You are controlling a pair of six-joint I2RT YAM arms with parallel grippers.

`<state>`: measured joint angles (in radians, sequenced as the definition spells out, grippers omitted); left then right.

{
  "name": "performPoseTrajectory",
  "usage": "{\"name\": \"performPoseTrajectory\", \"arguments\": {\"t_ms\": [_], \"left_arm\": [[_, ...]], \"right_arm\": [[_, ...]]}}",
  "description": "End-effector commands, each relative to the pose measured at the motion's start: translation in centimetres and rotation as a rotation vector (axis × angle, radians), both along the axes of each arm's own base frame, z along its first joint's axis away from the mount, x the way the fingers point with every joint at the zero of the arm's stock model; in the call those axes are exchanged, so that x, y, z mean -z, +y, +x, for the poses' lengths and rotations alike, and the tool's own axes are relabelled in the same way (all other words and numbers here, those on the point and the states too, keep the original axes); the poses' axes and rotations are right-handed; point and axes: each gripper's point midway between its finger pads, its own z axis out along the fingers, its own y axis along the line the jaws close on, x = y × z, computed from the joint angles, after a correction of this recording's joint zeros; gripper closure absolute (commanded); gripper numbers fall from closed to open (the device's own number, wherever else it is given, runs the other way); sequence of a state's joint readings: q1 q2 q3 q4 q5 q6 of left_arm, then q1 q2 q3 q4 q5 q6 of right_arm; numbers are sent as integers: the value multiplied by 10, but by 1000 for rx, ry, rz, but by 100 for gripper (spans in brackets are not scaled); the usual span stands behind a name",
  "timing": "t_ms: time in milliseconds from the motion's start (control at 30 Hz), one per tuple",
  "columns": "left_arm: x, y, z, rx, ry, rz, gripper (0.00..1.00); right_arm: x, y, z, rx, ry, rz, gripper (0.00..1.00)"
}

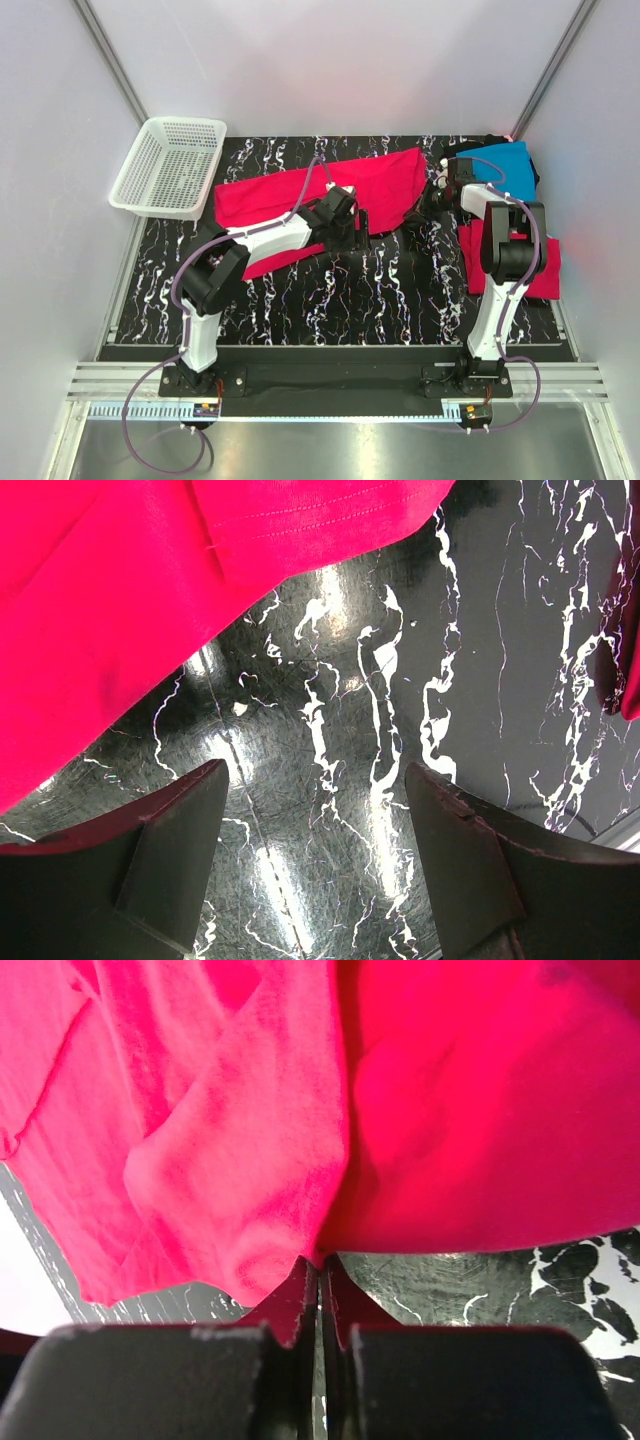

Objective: Fold and stack the t-shirts
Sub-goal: Fold the tshirt

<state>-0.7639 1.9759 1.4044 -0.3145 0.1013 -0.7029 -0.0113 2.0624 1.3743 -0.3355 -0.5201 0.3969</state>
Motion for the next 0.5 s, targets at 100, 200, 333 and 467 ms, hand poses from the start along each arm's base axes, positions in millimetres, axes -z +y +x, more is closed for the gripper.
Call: {"name": "performPoseTrajectory", "arguments": {"t_ms": [100,200,333,467], "left_arm": [[-20,0,2,17,-37,-30,24],[-19,2,3,12,-38,-27,24],[-21,3,5,10,-41,-29,24],[-19,8,6,-8,-46,-13,24]], "right_arm": [[-38,21,10,-66,-101,39,100],[-51,26,8,-77,-126,47,100],[-81,28,7,-81,-185,57,100],[-103,28,10,-79,-237,56,100]]}}
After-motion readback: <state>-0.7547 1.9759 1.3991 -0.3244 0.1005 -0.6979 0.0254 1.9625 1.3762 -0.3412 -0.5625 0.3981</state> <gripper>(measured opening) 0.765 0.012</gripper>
